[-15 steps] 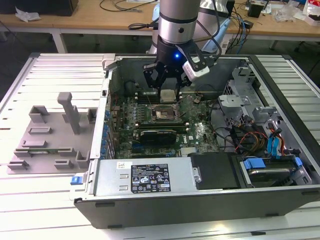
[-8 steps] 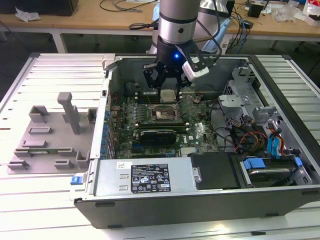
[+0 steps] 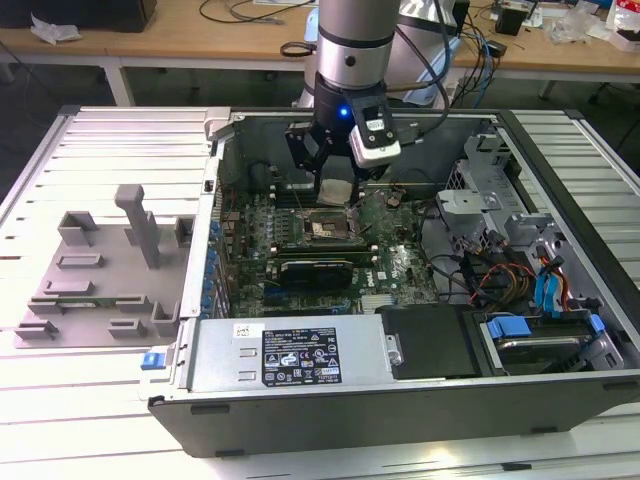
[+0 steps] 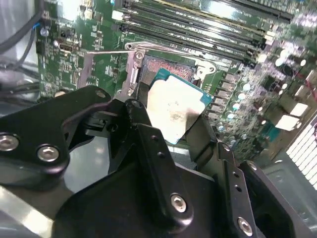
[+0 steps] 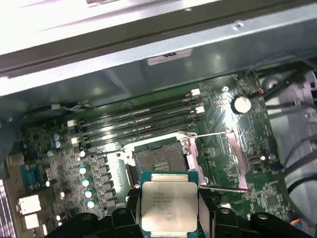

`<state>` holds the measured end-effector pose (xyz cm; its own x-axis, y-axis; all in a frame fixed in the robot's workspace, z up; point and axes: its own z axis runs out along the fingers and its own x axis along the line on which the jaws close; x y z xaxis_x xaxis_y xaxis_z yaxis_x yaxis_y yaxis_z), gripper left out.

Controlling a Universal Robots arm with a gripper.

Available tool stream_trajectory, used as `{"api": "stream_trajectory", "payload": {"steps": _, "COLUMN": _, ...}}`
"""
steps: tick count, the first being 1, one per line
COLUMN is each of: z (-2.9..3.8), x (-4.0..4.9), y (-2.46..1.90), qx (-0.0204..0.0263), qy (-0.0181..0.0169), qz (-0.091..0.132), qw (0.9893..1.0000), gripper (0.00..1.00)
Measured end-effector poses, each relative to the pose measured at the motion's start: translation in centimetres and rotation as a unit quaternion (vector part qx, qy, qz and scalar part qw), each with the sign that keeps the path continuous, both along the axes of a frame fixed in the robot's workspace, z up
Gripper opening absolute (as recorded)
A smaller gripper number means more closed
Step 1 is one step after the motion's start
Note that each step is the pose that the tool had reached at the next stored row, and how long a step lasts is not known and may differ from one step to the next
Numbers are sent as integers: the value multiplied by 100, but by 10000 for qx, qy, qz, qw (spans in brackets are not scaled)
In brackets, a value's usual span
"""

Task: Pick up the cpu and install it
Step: 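Place the cpu into insertion slot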

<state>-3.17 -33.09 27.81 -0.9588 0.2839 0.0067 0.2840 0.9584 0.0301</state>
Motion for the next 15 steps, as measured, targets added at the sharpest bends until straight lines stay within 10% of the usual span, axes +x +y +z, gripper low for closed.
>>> {"api": "stream_trajectory", "payload": {"steps": 3, "z": -4, "x": 0, "y": 0, "qx": 0, "qy": 0, "qz": -580, "qw": 9983, "gripper": 55}}
{"api": "stream_trajectory", "payload": {"steps": 5, "z": -5, "x": 0, "y": 0, "qx": 0, "qy": 0, "qz": -969, "qw": 9953, "gripper": 55}}
{"api": "stream_trajectory", "payload": {"steps": 11, "z": -6, "x": 0, "y": 0, "qx": 0, "qy": 0, "qz": -1074, "qw": 9942, "gripper": 55}}
{"api": "stream_trajectory", "payload": {"steps": 15, "z": -11, "x": 0, "y": 0, "qx": 0, "qy": 0, "qz": -1758, "qw": 9844, "gripper": 55}}
